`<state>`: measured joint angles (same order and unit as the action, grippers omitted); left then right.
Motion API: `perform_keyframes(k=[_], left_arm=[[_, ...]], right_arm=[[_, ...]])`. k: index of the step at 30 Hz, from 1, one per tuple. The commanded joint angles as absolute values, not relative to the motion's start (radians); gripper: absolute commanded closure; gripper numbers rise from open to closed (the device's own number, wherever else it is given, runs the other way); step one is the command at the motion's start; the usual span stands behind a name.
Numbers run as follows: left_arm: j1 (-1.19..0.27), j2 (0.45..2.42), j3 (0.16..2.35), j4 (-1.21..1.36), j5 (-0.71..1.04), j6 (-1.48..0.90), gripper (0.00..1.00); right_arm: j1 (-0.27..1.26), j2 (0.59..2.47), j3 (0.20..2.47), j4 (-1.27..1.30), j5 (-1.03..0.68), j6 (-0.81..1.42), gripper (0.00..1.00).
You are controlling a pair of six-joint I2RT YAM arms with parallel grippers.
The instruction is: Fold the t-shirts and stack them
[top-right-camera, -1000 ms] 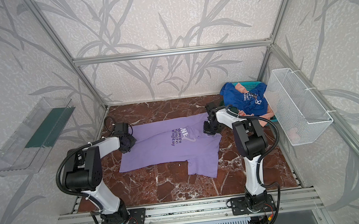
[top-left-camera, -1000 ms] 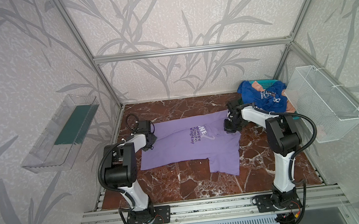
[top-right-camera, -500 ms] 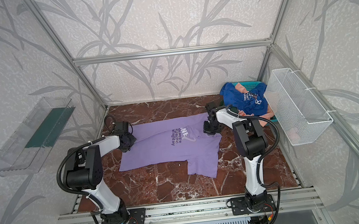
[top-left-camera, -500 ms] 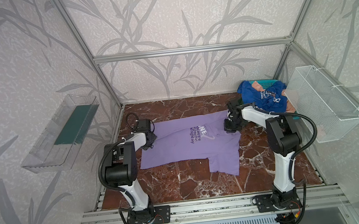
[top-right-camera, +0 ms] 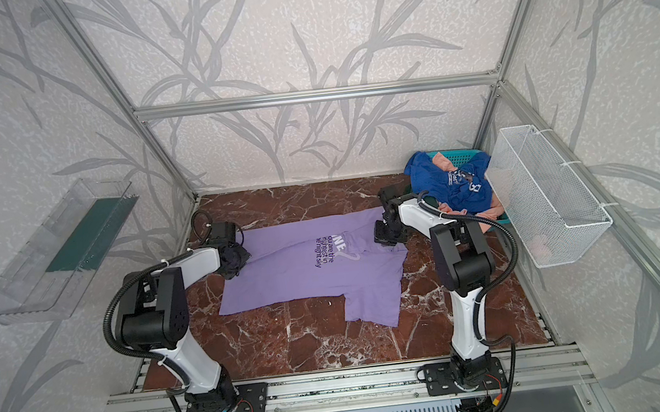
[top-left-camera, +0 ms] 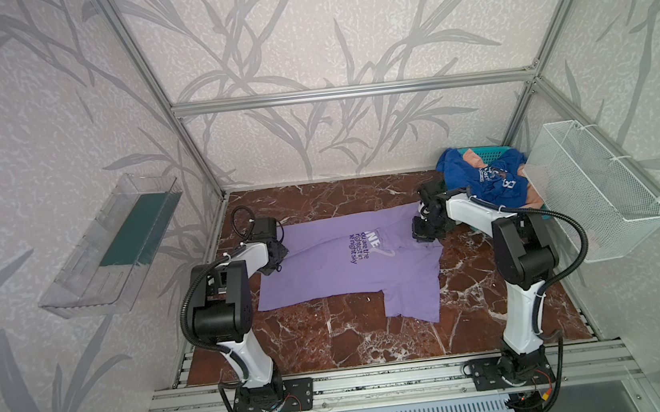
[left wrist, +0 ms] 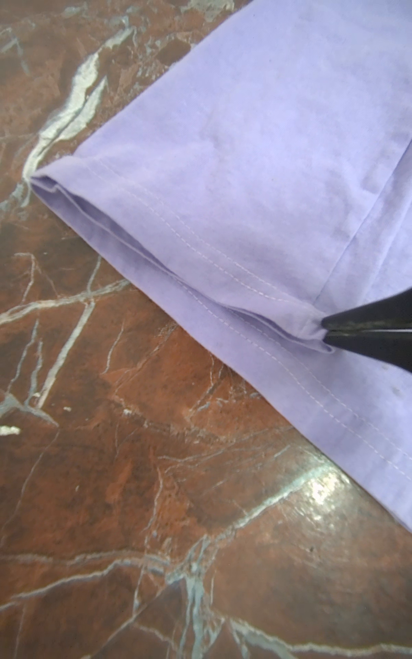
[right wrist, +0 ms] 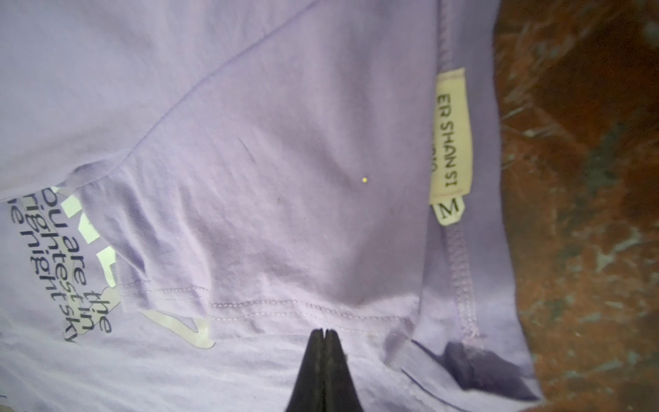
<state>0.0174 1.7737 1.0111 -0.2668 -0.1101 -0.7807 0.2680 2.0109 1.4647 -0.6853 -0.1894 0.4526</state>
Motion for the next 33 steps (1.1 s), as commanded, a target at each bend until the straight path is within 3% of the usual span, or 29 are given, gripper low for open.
perform_keyframes(k=[1,29,33], left_arm=[[0.024,1.738,1.035,-0.301,-0.126,-0.781,0.97],[0.036,1.731,1.06,-0.347,-0.157,-0.759,0.93],[0.038,1.742,1.064,-0.347,-0.155,-0.761,0.88]], right_arm=[[0.265,1.959,1.451,-0.709,-0.178,0.459,1.0],[0.265,1.966,1.432,-0.707,-0.179,0.468,1.0],[0.265,1.97,1.437,-0.71,-0.178,0.468,1.0]])
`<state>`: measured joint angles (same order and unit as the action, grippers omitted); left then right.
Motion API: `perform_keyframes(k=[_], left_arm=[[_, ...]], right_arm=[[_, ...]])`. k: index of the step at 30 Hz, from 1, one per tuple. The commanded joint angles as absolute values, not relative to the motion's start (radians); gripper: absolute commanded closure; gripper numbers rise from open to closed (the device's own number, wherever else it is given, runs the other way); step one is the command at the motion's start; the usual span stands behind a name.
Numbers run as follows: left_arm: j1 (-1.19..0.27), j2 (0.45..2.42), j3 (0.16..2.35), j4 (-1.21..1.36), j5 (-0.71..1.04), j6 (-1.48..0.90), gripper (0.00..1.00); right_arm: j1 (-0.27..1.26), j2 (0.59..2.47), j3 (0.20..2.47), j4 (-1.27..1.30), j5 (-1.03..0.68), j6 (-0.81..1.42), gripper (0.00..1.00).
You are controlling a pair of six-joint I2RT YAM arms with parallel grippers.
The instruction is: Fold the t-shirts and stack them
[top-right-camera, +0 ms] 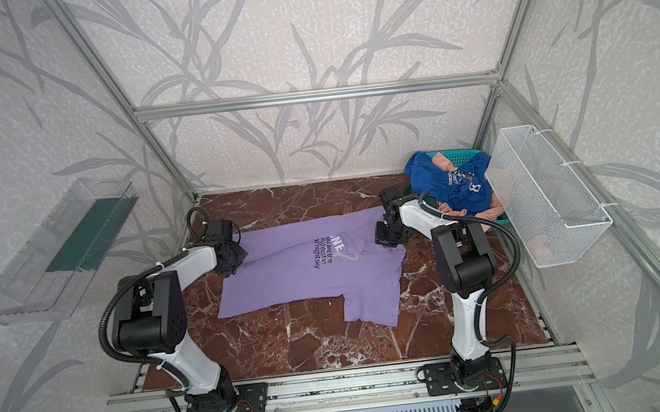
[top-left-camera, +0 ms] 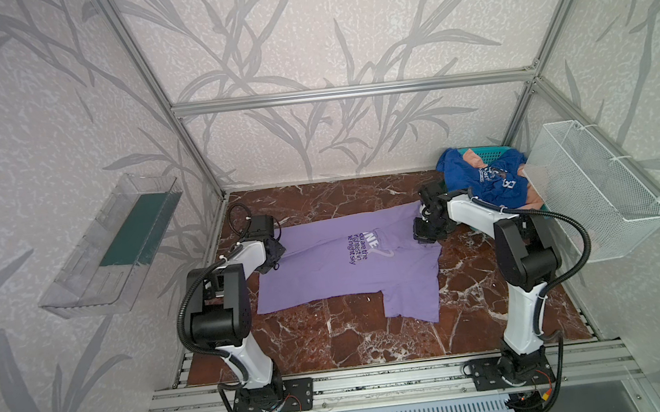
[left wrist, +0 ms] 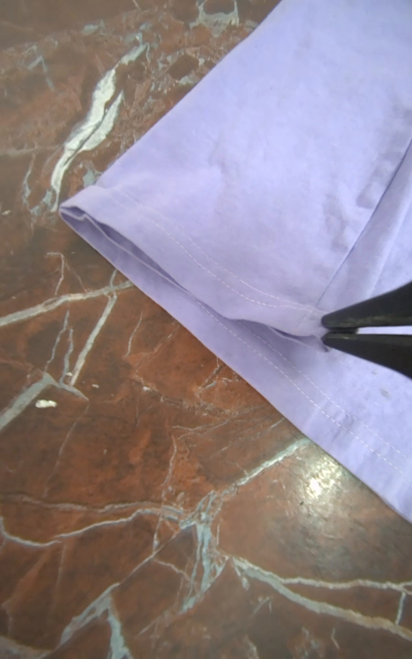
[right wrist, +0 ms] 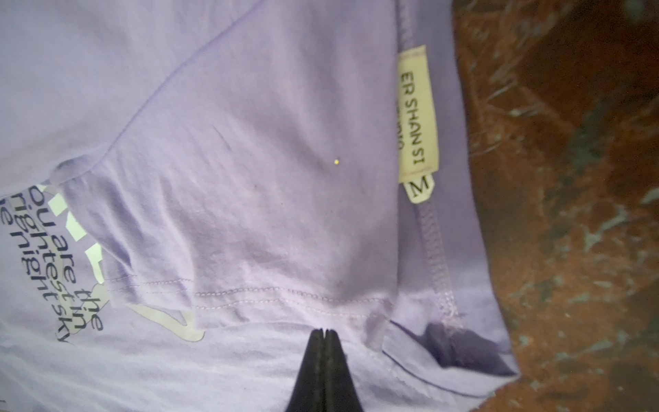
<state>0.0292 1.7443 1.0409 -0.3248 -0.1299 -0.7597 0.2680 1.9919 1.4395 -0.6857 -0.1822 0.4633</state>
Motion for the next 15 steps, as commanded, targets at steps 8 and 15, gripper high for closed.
perform_keyframes(k=[8,15], left_arm=[[0.042,1.761,1.065,-0.34,-0.148,-0.754,0.99],[0.042,1.761,1.057,-0.32,-0.129,-0.75,1.0]], right_arm=[[0.265,1.978,1.44,-0.716,-0.188,0.462,1.0],[0.265,1.971,1.403,-0.736,-0.191,0.444,0.83]])
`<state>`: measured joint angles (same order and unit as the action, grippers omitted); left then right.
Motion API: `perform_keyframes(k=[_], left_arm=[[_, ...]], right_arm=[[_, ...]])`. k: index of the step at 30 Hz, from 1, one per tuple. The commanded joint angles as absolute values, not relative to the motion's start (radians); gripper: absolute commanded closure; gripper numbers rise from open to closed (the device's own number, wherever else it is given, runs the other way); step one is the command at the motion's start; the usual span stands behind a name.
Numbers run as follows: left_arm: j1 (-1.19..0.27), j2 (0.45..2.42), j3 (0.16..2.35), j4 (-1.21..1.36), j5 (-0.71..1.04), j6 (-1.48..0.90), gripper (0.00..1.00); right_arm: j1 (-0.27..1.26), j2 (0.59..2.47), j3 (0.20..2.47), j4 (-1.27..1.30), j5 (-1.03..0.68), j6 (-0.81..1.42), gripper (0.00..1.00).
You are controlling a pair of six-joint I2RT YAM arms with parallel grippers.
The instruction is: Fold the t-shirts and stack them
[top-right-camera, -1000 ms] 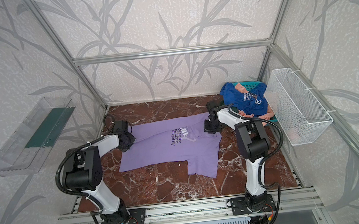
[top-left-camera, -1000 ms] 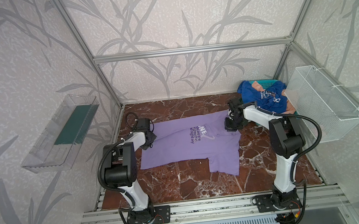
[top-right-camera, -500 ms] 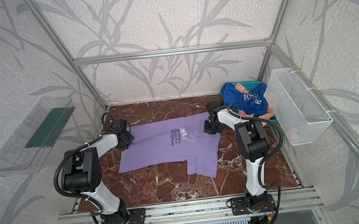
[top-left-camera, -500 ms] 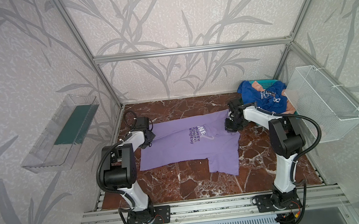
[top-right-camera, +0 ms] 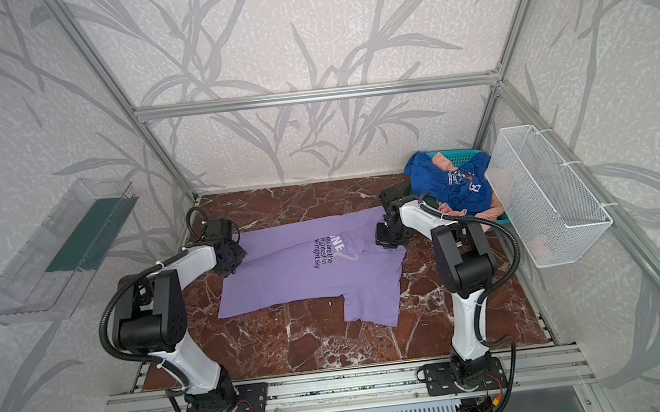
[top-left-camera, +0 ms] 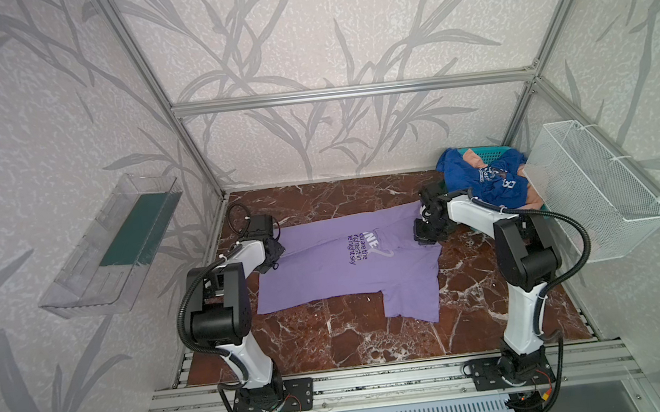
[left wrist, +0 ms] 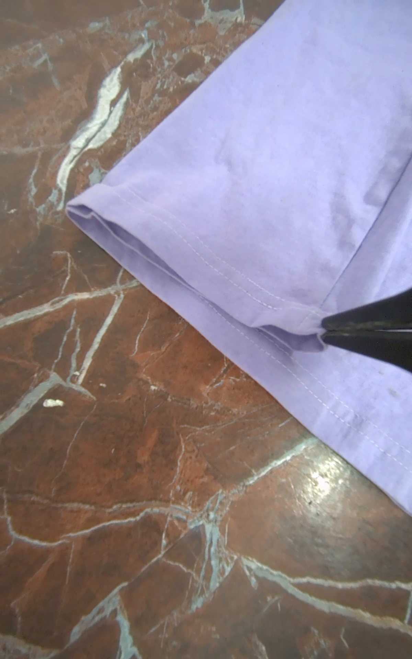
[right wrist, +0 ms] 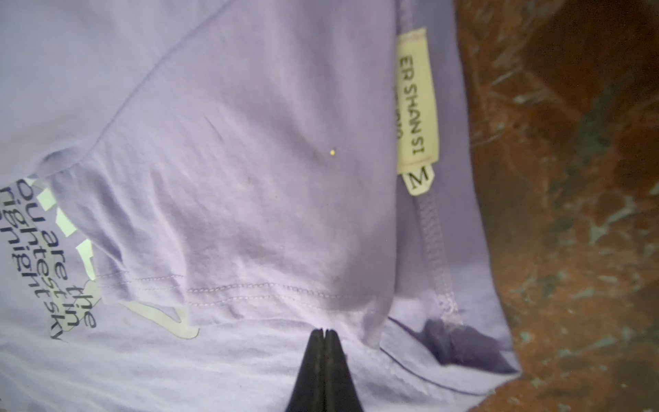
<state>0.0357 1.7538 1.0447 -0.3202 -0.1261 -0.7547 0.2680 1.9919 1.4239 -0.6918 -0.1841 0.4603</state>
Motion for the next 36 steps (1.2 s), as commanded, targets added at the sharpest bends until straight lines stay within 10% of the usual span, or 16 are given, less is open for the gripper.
perform_keyframes(k=[1,5,17,36], left_arm=[[0.042,1.76,1.055,-0.318,-0.126,-0.75,1.0],[0.042,1.748,1.045,-0.299,-0.12,-0.751,1.0],[0.043,1.733,1.034,-0.289,-0.116,-0.748,1.0],[0.045,1.741,1.034,-0.282,-0.107,-0.747,1.0]], right_arm=[[0.265,1.969,1.399,-0.74,-0.188,0.443,0.75],[0.265,1.957,1.389,-0.744,-0.131,0.445,0.61],[0.265,1.992,1.414,-0.724,-0.14,0.463,0.61],[0.265,2.02,1.444,-0.718,-0.158,0.466,1.0]])
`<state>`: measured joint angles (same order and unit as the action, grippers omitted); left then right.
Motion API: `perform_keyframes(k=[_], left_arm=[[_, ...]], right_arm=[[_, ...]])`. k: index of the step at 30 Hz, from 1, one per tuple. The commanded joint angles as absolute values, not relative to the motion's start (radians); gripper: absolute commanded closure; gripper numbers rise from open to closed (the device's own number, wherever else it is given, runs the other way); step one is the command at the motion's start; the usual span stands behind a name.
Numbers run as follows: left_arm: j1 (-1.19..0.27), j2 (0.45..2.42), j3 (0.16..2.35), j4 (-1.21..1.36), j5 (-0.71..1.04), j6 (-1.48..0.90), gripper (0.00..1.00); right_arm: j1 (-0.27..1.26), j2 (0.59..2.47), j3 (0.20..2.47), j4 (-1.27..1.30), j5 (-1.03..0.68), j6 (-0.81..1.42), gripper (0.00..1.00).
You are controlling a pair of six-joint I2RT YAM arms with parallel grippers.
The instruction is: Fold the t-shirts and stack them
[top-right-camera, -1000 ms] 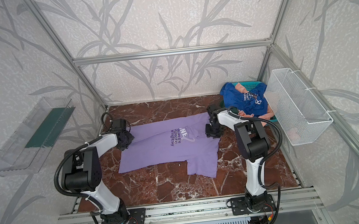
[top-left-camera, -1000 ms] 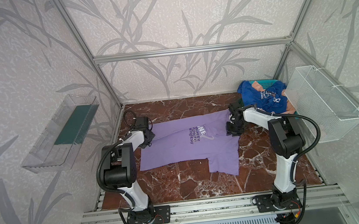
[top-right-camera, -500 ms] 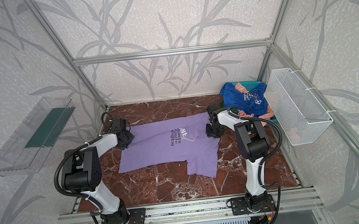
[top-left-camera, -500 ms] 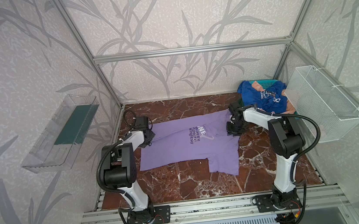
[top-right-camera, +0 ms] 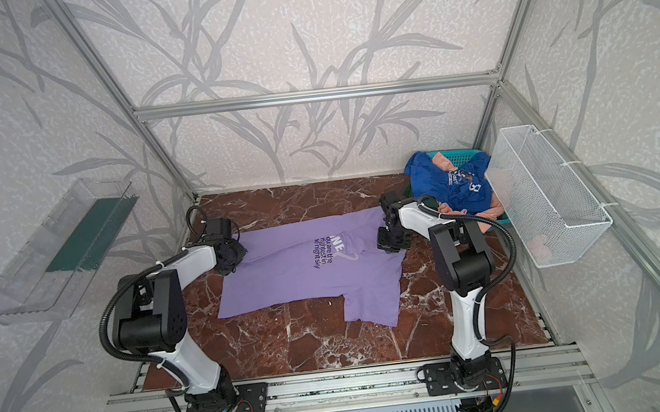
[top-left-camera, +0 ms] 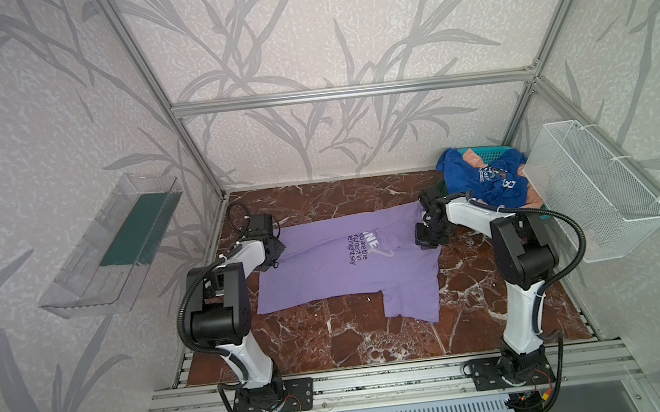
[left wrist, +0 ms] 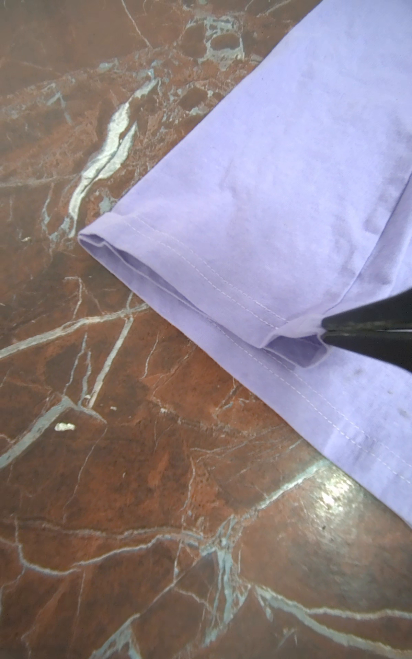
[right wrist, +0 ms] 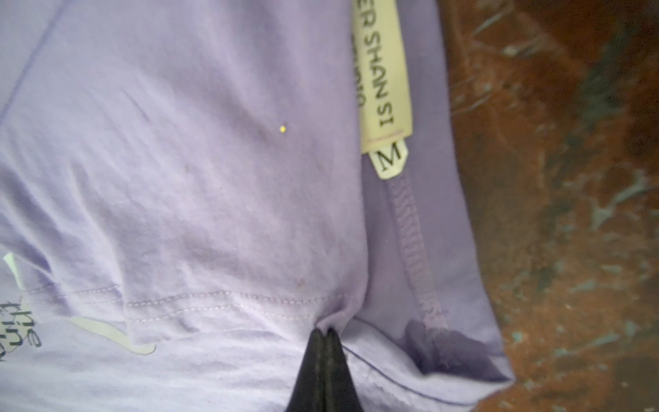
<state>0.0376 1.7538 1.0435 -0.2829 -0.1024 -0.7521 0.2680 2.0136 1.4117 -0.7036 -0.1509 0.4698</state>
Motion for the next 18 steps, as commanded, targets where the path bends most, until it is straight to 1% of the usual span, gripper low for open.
perform_keyframes(k=[1,18], left_arm=[[0.045,1.741,1.034,-0.281,-0.105,-0.747,1.0],[0.046,1.731,1.058,-0.281,-0.086,-0.751,1.0]], right_arm=[[0.266,2.02,1.448,-0.721,-0.158,0.465,1.0],[0.265,1.989,1.528,-0.737,-0.117,0.465,1.0]])
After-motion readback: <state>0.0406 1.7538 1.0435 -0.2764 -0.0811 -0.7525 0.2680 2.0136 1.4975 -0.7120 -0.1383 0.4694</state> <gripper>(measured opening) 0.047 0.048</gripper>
